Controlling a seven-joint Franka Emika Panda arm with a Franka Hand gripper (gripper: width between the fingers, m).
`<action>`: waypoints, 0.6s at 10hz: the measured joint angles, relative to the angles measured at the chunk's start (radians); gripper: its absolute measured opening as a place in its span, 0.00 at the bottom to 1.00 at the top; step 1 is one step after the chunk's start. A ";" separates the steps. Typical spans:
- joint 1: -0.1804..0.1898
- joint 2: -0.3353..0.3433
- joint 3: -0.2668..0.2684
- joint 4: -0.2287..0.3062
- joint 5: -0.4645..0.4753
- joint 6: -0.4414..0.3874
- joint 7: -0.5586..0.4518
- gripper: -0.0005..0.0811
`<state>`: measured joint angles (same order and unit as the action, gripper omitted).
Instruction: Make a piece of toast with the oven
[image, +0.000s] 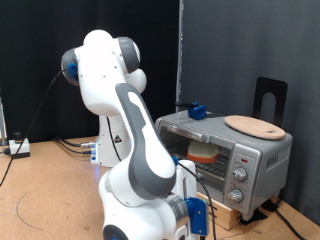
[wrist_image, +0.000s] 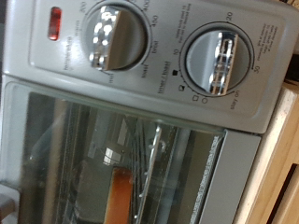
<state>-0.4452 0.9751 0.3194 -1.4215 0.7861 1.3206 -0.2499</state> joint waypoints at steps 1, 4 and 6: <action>0.011 0.010 0.000 0.001 0.000 0.008 0.007 1.00; 0.037 0.024 0.001 -0.018 0.018 0.093 0.027 1.00; 0.054 0.025 0.008 -0.028 0.020 0.113 0.024 1.00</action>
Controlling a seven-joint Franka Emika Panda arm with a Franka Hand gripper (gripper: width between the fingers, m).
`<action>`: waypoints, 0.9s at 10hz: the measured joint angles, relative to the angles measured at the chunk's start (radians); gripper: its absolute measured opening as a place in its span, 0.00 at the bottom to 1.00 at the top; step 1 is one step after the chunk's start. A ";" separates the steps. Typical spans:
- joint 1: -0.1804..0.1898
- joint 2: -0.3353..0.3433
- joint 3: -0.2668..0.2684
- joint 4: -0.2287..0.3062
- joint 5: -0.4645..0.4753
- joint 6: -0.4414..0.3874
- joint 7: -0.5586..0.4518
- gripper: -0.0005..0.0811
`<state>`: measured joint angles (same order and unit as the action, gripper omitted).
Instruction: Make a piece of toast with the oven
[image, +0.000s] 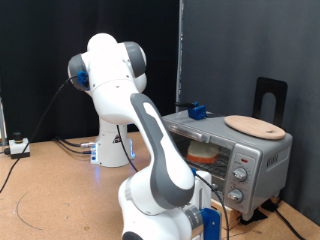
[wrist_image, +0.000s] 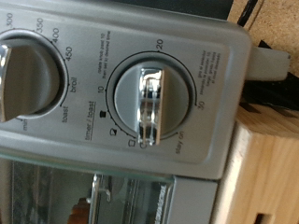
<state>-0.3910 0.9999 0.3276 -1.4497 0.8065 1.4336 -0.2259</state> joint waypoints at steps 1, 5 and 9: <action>0.007 0.000 0.006 -0.005 0.001 0.001 -0.004 1.00; 0.029 0.000 0.033 -0.042 0.008 0.053 -0.012 1.00; 0.044 -0.001 0.054 -0.060 0.027 0.105 -0.012 1.00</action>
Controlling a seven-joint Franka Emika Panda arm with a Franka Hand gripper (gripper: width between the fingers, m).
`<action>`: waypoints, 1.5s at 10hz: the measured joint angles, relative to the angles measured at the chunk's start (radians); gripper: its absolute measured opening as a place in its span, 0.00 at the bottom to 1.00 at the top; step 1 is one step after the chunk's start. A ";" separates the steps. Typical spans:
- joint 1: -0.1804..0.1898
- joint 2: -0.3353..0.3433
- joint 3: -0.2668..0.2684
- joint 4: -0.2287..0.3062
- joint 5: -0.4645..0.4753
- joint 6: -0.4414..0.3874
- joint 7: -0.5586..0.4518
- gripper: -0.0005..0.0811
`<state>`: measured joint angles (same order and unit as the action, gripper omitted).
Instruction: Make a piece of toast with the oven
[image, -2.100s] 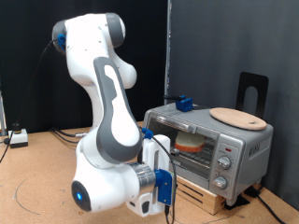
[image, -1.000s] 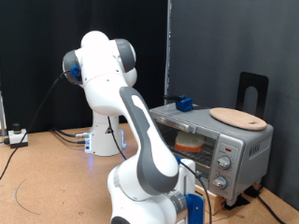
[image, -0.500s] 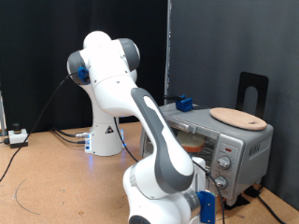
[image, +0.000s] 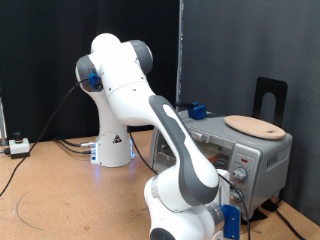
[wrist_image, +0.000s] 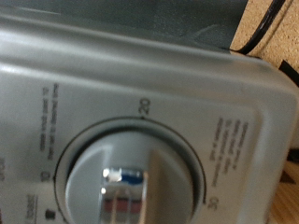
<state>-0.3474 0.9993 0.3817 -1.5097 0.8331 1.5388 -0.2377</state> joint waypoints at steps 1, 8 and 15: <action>0.003 0.000 0.003 -0.002 0.003 0.006 0.000 1.00; 0.006 -0.001 0.010 -0.007 0.019 0.018 0.002 0.41; 0.005 -0.036 0.010 -0.034 0.019 0.028 -0.038 0.13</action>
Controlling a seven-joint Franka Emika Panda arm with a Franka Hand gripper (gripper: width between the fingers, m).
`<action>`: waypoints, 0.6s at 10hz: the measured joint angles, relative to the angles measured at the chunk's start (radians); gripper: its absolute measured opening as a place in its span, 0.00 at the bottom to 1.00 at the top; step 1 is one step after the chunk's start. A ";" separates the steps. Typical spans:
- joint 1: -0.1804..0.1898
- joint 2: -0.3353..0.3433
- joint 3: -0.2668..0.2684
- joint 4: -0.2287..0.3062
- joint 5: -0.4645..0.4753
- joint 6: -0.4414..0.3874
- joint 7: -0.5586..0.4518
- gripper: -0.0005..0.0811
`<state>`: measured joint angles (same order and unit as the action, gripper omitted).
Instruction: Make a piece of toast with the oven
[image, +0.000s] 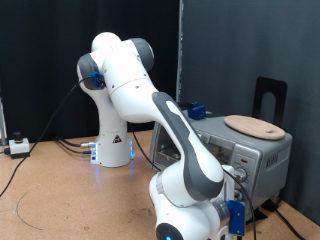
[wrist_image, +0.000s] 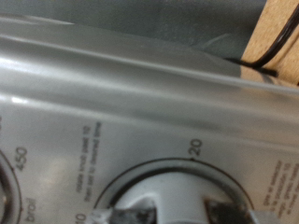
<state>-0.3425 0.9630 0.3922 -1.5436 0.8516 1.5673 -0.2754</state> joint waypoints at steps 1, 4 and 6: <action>-0.001 -0.036 0.000 -0.041 0.003 0.048 -0.067 0.13; -0.006 -0.130 0.001 -0.163 0.055 0.176 -0.232 0.13; -0.009 -0.157 0.001 -0.203 0.087 0.215 -0.289 0.13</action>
<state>-0.3519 0.8064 0.3928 -1.7467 0.9386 1.7827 -0.5646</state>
